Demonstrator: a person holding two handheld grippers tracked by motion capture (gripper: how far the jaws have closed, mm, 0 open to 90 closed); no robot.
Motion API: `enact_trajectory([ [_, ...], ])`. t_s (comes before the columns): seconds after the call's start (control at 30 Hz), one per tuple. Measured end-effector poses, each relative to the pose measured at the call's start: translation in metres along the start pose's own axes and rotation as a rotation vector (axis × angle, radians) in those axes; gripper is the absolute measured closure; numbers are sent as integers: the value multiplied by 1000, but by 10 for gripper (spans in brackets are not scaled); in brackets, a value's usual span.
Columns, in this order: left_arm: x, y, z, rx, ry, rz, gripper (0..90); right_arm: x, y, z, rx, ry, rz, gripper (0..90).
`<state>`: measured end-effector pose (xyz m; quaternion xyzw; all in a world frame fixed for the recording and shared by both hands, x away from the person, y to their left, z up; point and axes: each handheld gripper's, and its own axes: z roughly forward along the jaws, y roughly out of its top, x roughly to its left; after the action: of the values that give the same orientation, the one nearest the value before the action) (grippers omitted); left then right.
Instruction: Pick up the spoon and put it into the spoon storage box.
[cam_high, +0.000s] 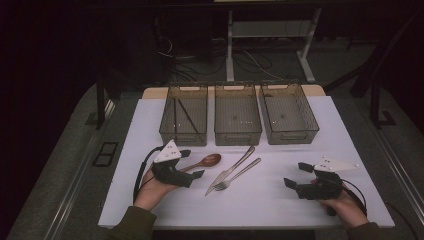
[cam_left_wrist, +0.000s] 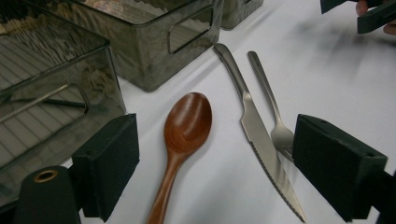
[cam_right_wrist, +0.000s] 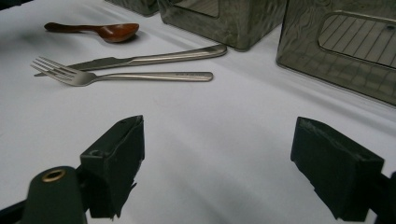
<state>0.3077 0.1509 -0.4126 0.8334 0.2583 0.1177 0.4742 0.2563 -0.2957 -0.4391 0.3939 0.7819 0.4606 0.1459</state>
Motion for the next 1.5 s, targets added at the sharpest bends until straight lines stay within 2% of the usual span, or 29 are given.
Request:
enact_trajectory([
  [0.1,5,4,6,7,-15,2,215,1,0,1,4,1,1,167],
  [0.23,13,11,15,18,-13,0,287,1,0,1,11,0,2,167],
  [0.5,30,17,42,48,-19,-12,392,-1,0,1,10,-3,3,167],
  [0.63,35,19,52,43,-35,-39,421,0,0,1,13,-1,2,167],
  [0.73,35,18,58,54,-36,-42,433,0,-1,2,18,-2,-7,167],
  [0.83,35,15,64,85,-44,-39,442,0,0,1,19,-2,-10,167],
  [1.13,38,10,70,128,-61,-55,466,1,1,3,24,4,-17,167],
  [1.23,37,9,71,142,-71,-51,468,1,0,3,28,3,-23,167],
  [1.5,35,7,77,204,-84,-10,482,1,0,3,34,0,-32,168],
])
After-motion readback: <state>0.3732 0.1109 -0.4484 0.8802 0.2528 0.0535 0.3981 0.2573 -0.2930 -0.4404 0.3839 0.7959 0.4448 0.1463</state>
